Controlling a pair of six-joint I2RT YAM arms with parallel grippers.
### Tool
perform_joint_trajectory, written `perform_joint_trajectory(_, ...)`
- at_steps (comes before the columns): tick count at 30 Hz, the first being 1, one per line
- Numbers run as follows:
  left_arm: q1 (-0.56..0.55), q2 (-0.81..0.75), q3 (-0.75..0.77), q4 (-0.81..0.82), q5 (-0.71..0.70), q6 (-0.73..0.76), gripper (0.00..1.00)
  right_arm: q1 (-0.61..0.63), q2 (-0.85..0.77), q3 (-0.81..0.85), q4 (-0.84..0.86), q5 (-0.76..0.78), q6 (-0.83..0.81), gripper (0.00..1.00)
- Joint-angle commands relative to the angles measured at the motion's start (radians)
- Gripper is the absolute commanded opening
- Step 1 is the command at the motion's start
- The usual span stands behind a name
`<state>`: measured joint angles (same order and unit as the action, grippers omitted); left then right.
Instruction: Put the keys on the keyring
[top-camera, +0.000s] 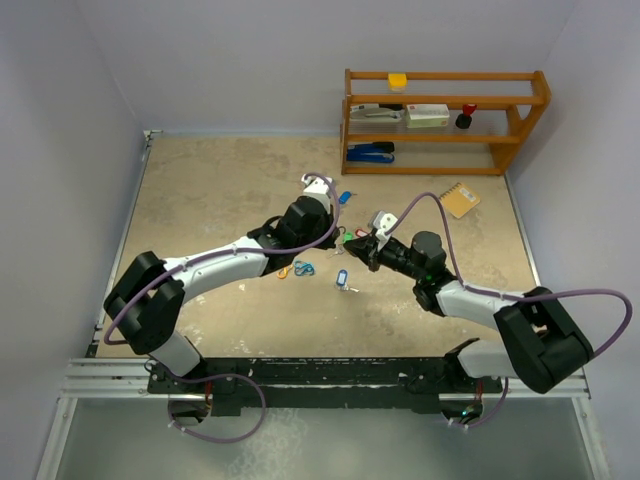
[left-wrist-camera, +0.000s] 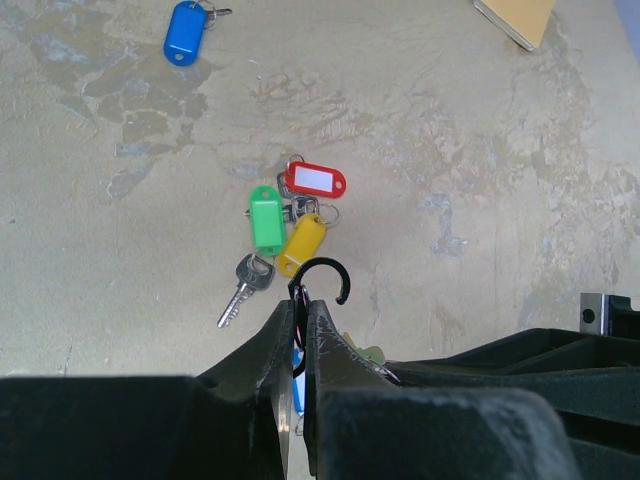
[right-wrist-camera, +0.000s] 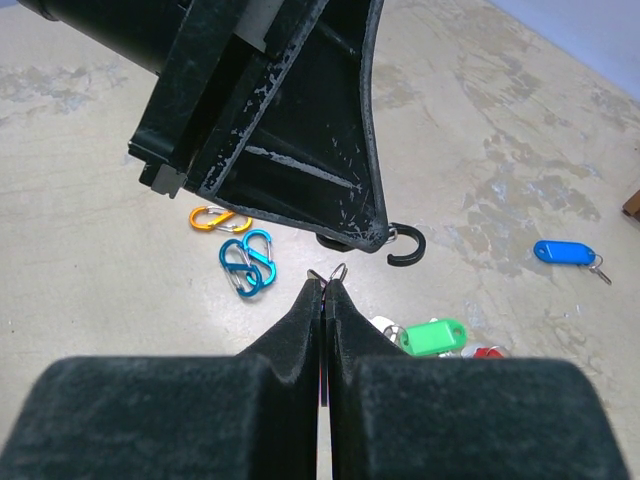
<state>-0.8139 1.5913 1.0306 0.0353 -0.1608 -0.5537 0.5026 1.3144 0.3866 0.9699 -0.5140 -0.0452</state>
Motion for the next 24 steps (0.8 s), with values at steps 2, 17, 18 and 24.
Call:
perform_joint_trajectory(2,-0.011,-0.049,0.046,0.016,0.0,0.03,0.0,-0.004,0.003,0.018,0.032,0.016,-0.019,0.0)
perform_joint_trajectory(17,-0.022,-0.048,0.057,-0.002,0.002,0.04,0.0,-0.006,0.024,0.02,0.042,0.028,-0.02,0.0)
perform_joint_trajectory(18,-0.023,-0.048,0.057,-0.003,0.004,0.041,0.0,-0.005,0.025,0.02,0.044,0.028,-0.021,0.0)
perform_joint_trajectory(24,-0.029,-0.047,0.062,-0.013,0.005,0.047,0.0,-0.006,0.034,0.025,0.051,0.029,-0.019,0.0)
